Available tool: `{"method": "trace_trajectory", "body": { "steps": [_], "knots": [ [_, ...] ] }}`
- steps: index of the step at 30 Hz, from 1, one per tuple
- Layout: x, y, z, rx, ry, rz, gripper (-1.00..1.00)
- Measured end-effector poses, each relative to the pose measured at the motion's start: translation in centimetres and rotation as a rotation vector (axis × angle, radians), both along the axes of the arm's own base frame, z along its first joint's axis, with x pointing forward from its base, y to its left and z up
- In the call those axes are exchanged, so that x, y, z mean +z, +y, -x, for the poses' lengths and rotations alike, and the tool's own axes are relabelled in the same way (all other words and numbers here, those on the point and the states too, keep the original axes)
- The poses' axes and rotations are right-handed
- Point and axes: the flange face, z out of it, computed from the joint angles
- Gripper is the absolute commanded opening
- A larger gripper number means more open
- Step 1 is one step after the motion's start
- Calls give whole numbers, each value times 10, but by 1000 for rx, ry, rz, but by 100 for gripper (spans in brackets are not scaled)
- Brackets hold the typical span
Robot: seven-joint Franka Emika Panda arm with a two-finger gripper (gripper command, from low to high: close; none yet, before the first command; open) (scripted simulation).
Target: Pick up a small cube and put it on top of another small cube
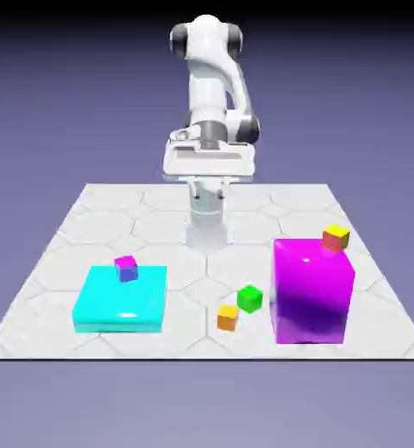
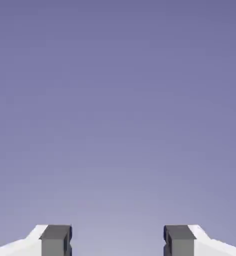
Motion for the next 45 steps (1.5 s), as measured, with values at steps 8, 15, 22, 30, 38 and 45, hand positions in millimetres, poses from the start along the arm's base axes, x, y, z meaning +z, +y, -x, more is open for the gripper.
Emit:
{"method": "trace_trajectory", "body": {
  "steps": [8,15,22,30,38,45],
  "knots": [
    [3,-8,-11,252,54,35,0],
    [-11,-14,-25,494,97,53,0],
    [-38,-15,-40,751,131,60,0],
    [-83,-9,-56,1059,151,52,0],
    [-141,2,-65,1372,149,26,0],
    [-196,15,-66,1640,126,-13,0]
  ]
}}
